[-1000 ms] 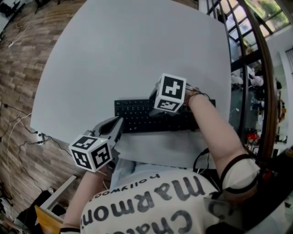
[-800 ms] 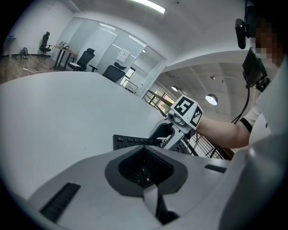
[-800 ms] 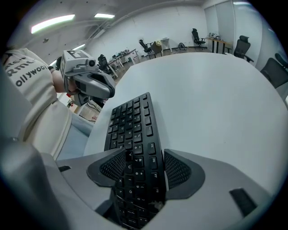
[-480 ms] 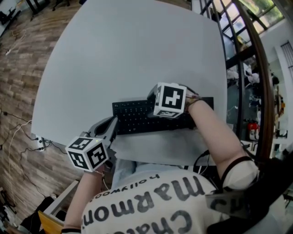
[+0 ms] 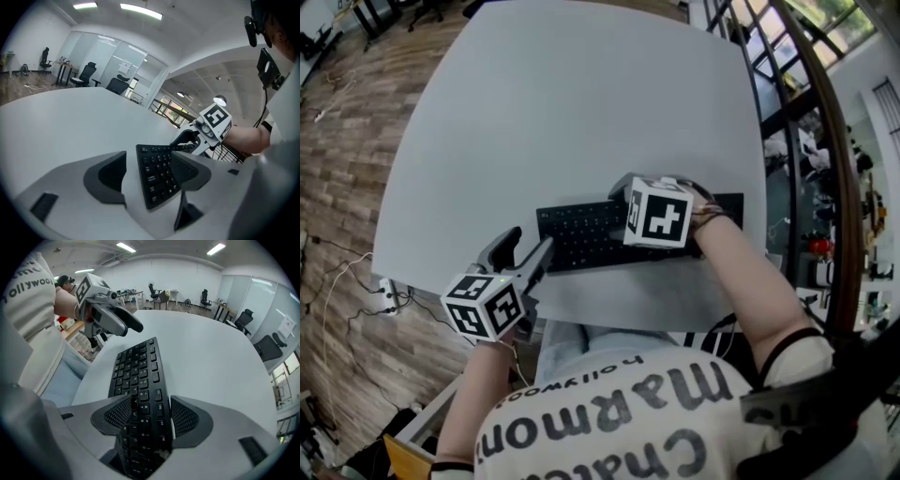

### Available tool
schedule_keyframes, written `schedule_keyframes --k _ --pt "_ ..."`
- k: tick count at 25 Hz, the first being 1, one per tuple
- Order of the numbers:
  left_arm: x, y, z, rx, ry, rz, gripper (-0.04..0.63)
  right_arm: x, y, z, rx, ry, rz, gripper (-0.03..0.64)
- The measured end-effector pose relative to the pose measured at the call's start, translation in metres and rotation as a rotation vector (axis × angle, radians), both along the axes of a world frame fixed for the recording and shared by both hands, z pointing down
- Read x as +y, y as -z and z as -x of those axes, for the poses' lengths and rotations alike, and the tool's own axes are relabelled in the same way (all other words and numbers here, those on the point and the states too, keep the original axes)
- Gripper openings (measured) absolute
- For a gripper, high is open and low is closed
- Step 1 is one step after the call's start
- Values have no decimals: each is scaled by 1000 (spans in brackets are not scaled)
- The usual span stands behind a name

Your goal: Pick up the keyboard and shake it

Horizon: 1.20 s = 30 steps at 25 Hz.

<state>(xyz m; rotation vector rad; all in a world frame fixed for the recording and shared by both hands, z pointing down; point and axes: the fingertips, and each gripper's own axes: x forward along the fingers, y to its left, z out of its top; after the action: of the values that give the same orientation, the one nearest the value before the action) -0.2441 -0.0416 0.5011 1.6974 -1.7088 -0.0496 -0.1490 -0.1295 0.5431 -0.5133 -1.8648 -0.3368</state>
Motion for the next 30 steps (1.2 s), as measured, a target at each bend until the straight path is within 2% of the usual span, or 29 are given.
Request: schedule_keyframes --k 3,10,14,19,26,30 --pt "5 -15 -1 9 -63 31 328 9 5 2 -42 40 -39 282" --pt "6 -37 -27 58 -240 78 331 27 11 3 -107 79 -115 281" --pt "0 -45 -40 38 -292 103 331 26 17 -1 -143 94 -147 279" --pt "-7 -41 -49 28 -337 73 331 32 25 -3 -207 114 -198 273" --pt "-15 -40 -60 -52 -469 26 297 39 37 -3 -320 124 -246 247" --pt "-20 -37 -62 -57 -497 2 287 39 40 -2 -349 123 -274 245"
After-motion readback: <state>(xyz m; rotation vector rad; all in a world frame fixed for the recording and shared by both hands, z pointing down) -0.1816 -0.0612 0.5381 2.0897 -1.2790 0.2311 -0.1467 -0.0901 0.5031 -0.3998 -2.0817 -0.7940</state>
